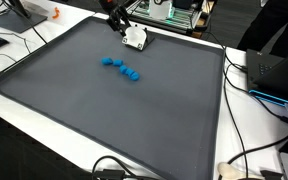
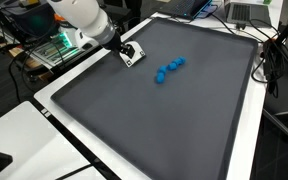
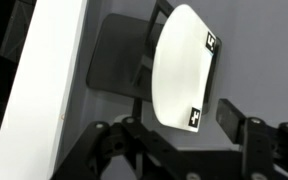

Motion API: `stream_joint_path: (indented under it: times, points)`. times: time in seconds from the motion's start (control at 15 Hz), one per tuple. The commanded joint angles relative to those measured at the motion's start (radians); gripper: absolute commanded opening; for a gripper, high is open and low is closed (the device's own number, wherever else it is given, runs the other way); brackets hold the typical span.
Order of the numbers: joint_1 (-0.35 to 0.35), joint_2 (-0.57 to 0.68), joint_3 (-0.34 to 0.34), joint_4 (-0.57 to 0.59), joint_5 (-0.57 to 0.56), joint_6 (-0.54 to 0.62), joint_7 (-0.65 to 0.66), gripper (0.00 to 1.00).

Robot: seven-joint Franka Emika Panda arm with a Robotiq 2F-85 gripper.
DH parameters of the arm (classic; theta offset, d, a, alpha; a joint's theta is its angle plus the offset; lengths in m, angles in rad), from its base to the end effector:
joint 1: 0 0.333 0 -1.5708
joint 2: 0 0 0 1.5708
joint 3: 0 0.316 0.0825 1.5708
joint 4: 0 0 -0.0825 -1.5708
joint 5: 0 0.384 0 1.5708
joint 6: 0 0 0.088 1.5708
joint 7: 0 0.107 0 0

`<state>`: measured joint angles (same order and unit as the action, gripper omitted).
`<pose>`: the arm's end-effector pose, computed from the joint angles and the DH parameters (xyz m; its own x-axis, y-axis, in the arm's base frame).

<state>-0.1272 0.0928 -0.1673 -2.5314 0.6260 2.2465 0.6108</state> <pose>0.4065 -0.1074 0.2181 0.1453 -0.8514 -0.5040 -0.9843 -0.1760 0.0136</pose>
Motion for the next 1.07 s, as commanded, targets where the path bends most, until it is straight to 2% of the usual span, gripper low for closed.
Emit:
stream_joint_path:
  times: [0.0,0.27,0.6,1.0]
  points:
    - [-0.017,-0.065,-0.016,-0.032,-0.083,-0.042,0.026,1.00]
    - [-0.028,-0.159,-0.016,-0.032,-0.214,-0.107,-0.038,1.00]
    - [-0.026,-0.293,0.014,0.010,-0.382,-0.229,-0.138,1.00]
    - [0.005,-0.350,0.077,0.120,-0.457,-0.280,-0.297,1.00]
